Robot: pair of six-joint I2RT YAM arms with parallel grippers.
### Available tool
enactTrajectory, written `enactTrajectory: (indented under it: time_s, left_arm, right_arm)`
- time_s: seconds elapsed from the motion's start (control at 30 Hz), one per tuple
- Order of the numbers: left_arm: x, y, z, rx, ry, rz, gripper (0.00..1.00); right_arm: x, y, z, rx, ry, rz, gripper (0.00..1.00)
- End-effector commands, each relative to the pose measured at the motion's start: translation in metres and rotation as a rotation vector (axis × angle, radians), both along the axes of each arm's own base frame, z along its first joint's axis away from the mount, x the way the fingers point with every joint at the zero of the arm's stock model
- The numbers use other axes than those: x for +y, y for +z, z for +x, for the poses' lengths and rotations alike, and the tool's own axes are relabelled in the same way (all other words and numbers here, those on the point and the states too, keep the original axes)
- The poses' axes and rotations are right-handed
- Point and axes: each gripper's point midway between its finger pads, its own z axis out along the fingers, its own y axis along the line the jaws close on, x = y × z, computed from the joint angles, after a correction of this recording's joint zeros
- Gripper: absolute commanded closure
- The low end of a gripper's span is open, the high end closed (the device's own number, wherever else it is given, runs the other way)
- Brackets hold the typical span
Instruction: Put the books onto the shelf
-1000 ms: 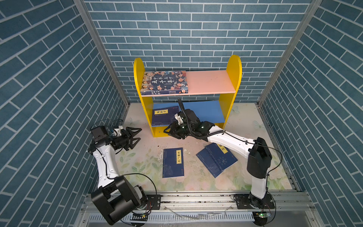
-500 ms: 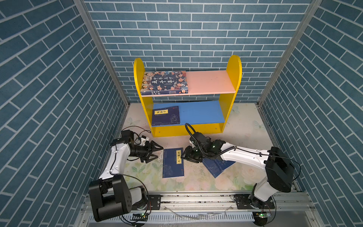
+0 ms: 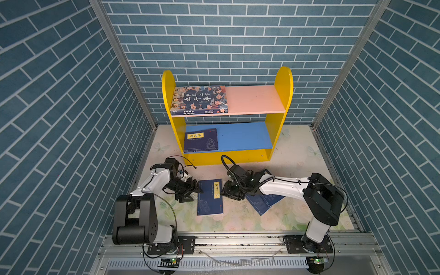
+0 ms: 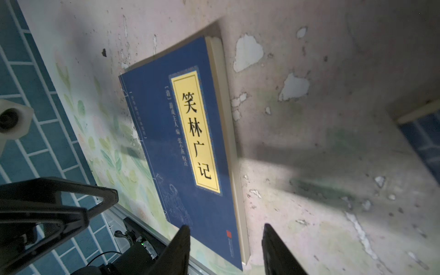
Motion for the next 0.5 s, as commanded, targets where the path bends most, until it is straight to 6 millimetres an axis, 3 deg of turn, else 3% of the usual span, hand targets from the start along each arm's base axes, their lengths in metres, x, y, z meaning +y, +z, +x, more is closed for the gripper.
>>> enactTrajectory:
  time_s: [0.0,0.47]
  left_arm:
    - [0.007,-0.009,0.010,-0.020,-0.014,0.067,0.30]
    - [-0.014,-0.041,0.014,-0.041,-0.066,0.043,0.31]
  right_arm:
    - [0.003,-0.008,0.000,0.016,-0.005,-0.010,0.49]
    - [0.002,-0.036,-0.001,0.083,0.002,0.019,0.45]
